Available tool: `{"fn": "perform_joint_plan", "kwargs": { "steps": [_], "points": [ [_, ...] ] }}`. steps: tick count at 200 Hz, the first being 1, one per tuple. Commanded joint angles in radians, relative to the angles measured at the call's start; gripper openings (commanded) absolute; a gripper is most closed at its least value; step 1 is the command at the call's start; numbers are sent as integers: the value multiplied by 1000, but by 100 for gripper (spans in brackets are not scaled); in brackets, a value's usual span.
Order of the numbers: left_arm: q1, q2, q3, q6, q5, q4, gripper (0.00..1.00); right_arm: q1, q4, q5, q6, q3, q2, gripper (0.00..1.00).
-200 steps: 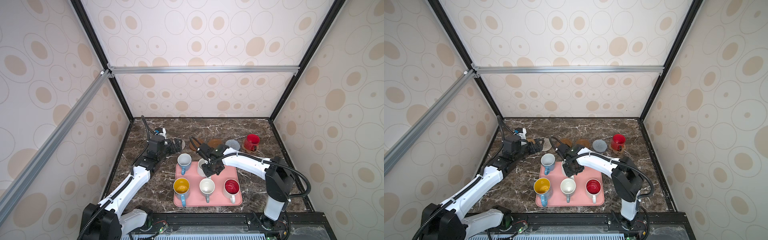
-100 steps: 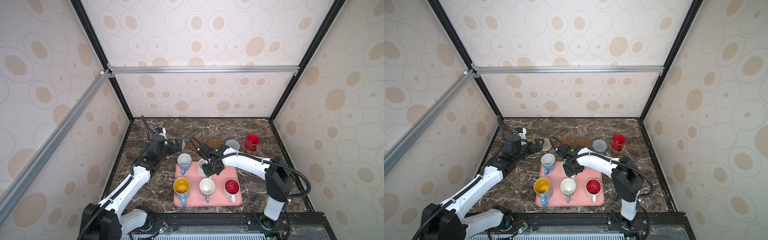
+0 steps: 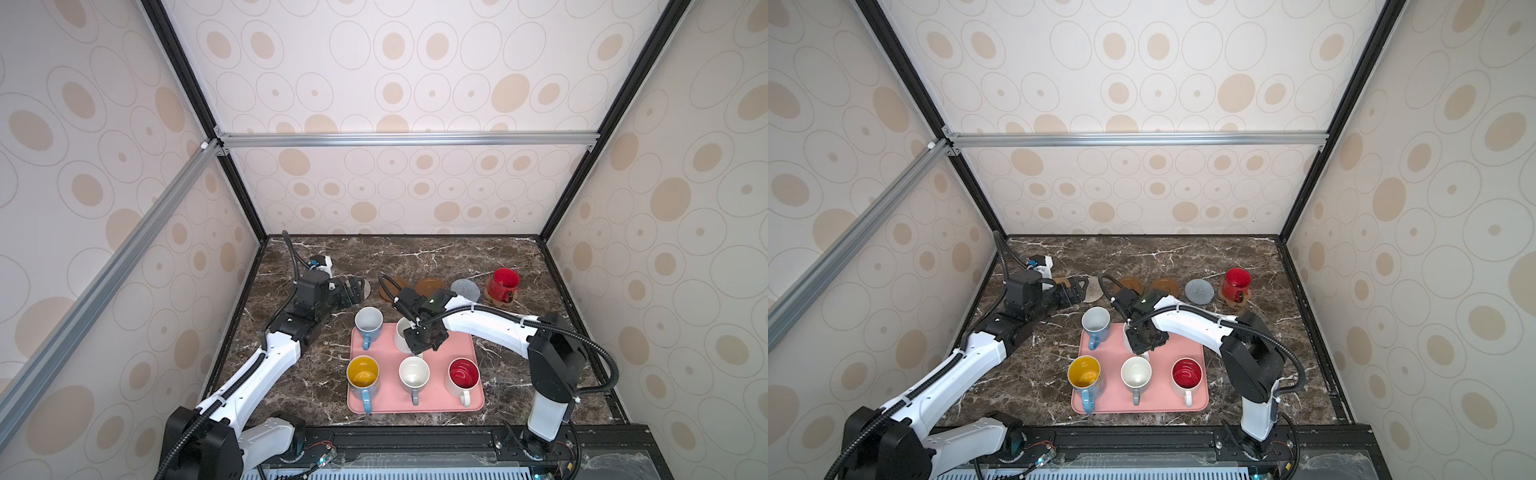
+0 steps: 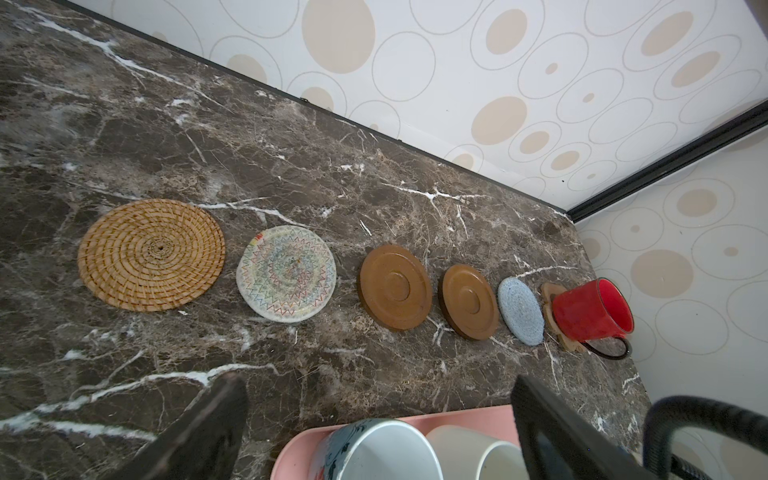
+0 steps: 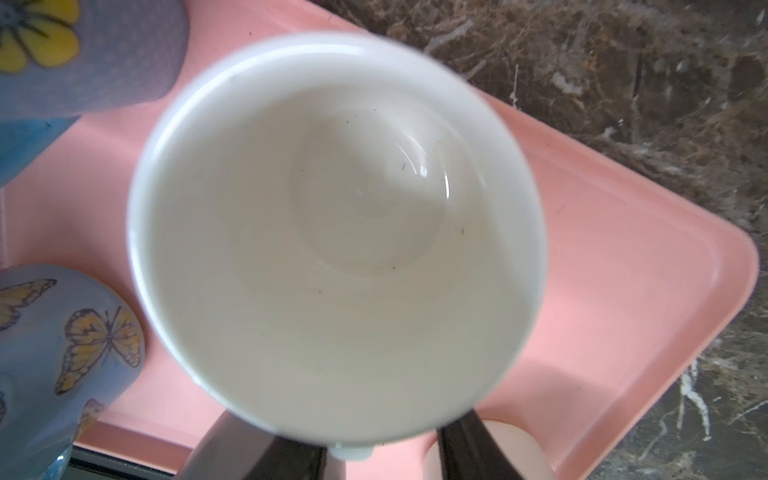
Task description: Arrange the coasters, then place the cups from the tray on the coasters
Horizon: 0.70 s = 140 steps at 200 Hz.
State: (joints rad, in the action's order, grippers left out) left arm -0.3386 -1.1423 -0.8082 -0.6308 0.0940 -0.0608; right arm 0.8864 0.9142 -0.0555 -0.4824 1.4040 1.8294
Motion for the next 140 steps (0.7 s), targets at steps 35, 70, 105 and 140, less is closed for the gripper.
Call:
{"fn": "perform_joint_plan", "kwargs": {
  "steps": [35,70,105,140],
  "points": [
    [-6,-4,-15,0,5,16,100,9,34,-3,1,22,24,44],
    [-7,1,-9,-1,0,14,100,8,31,-9,1,18,24,44],
    [-6,6,-8,-1,-6,13,100,9,19,-5,-5,10,24,44],
    [-6,6,-8,-3,-5,12,100,10,14,-6,-5,9,21,44]
  ]
}}
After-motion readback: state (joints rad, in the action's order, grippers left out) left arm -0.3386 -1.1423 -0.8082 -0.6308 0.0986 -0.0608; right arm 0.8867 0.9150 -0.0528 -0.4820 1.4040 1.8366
